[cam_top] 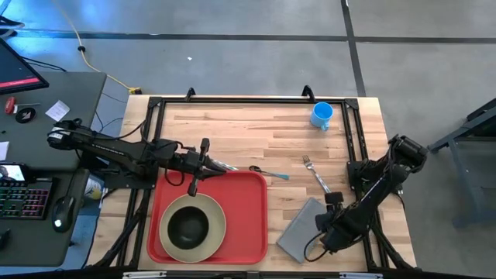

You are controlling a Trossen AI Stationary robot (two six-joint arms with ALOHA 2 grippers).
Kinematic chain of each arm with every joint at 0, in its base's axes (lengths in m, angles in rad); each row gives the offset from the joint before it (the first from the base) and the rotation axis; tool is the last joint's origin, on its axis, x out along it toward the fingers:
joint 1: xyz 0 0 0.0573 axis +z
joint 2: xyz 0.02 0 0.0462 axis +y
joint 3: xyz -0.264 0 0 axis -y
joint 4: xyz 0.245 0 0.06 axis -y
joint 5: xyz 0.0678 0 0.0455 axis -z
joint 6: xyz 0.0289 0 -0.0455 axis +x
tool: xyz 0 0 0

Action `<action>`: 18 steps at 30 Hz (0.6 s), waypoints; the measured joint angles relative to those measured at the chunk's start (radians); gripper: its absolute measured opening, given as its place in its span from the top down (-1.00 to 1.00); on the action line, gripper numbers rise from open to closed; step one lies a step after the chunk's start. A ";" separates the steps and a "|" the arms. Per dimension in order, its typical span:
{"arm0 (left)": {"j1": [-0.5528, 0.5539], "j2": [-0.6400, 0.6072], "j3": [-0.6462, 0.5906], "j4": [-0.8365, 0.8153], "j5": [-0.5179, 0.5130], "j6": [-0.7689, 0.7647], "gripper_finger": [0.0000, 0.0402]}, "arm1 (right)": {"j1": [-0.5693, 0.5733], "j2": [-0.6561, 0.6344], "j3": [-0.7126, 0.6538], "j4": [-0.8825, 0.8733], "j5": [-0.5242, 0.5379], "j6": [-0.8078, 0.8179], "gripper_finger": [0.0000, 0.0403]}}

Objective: Set up tray
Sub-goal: Put the gray napkin on the red serving tray to the right of the light brown plate

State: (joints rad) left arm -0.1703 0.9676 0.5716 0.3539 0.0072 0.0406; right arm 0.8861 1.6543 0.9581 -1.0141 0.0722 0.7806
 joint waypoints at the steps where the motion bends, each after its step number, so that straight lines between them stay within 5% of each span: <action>1: 0.000 0.000 0.000 0.000 -0.006 0.001 0.72 | -0.006 0.000 0.000 -0.003 0.013 -0.028 0.18; 9: 0.000 0.000 0.000 -0.022 -0.040 0.008 0.72 | -0.022 0.001 0.000 -0.002 -0.059 -0.185 0.18; 18: 0.000 0.000 0.000 -0.013 -0.042 0.008 0.72 | -0.009 0.003 -0.046 0.047 0.021 -0.188 0.18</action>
State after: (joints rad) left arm -0.1703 0.9676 0.5716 0.3409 -0.0345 0.0483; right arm 0.8768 1.6573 0.9125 -0.9673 0.0934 0.5930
